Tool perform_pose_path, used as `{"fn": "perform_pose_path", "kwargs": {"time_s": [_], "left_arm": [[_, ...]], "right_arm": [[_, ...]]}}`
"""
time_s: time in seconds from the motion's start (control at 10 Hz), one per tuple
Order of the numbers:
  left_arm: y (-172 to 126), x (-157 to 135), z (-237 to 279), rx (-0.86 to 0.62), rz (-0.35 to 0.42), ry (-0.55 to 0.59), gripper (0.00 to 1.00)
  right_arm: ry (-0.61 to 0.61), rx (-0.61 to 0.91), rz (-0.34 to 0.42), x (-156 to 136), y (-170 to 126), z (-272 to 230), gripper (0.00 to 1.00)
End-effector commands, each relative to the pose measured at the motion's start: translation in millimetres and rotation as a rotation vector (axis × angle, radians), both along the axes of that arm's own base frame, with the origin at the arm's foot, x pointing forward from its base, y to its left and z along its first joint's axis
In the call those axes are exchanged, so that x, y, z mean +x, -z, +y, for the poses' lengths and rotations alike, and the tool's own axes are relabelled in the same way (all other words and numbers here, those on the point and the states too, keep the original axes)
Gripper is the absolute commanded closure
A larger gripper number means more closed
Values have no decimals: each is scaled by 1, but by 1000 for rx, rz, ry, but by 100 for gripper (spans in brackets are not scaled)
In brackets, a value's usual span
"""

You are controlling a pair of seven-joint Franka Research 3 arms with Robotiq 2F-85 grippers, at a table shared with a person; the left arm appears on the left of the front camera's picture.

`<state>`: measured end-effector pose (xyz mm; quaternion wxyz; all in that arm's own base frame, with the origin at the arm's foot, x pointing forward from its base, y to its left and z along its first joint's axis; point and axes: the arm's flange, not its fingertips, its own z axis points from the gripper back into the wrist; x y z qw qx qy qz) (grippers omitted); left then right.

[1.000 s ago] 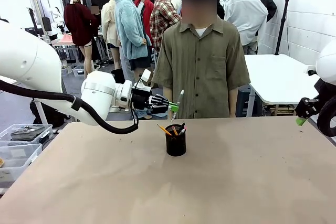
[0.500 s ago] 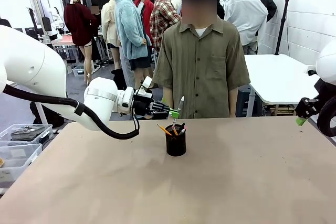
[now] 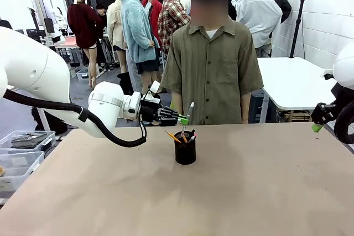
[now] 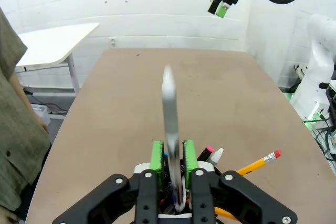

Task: Place the pens into the pen holder.
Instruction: Pick up a writing instrument from the table and place it into the Pen holder.

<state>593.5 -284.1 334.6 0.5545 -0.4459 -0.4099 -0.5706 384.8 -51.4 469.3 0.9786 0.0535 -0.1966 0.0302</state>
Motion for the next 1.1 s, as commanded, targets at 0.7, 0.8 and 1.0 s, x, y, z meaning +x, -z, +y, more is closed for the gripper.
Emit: {"fn": "perform_pose_path", "kwargs": {"time_s": [0.7,0.8,1.0], "left_arm": [[-82,-53,75,289,85,-233,0],[-101,-68,97,336,74,-354,0],[-124,-106,125,448,105,-492,0]], "right_arm": [[22,-26,-3,-2,4,3,31],[22,-26,-3,-2,4,3,31],[22,-26,-3,-2,4,3,31]]}}
